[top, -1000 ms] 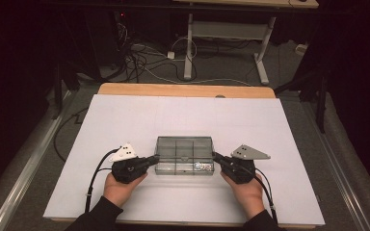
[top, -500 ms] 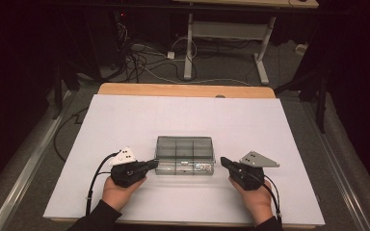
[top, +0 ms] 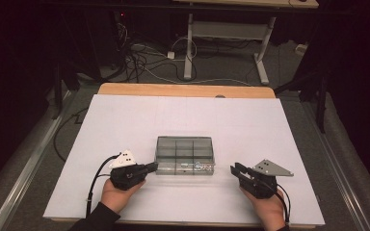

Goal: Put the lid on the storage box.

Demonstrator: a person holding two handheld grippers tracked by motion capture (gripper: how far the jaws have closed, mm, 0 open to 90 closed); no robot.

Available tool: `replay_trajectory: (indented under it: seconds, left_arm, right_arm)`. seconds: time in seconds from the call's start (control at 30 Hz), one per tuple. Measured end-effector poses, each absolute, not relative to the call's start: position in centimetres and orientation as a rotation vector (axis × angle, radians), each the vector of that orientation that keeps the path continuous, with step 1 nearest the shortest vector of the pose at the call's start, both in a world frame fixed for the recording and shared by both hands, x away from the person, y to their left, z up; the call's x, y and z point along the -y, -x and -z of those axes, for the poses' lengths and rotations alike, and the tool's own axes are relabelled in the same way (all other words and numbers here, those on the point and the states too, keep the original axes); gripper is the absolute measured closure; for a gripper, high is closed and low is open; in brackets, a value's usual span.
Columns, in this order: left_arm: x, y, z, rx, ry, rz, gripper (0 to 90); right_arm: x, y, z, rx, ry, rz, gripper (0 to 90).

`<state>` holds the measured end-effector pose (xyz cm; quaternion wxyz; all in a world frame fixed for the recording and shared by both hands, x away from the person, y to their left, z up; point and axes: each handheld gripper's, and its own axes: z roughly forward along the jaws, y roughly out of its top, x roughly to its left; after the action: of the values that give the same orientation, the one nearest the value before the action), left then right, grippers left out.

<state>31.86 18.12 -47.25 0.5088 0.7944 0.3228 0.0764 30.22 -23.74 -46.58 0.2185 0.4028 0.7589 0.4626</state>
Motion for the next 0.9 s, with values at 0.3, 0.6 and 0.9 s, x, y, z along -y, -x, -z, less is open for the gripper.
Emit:
replay_trajectory:
  seconds: [0.3, 0.6, 0.9]
  left_arm:
    - [-18.28, -31.79, 47.32, -0.776, -1.918, -0.183, 87.5]
    - [-18.35, -31.71, 47.38, -0.777, -1.926, -0.185, 87.4]
    - [-18.67, -31.33, 47.85, -0.785, -1.949, -0.178, 87.4]
  right_arm:
    - [23.22, -30.15, 46.73, -2.109, -1.077, -1.307, 42.2]
    - [23.04, -30.36, 47.11, -2.082, -1.082, -1.305, 17.2]
    - [23.07, -30.44, 47.06, -2.063, -1.105, -1.292, 0.2]
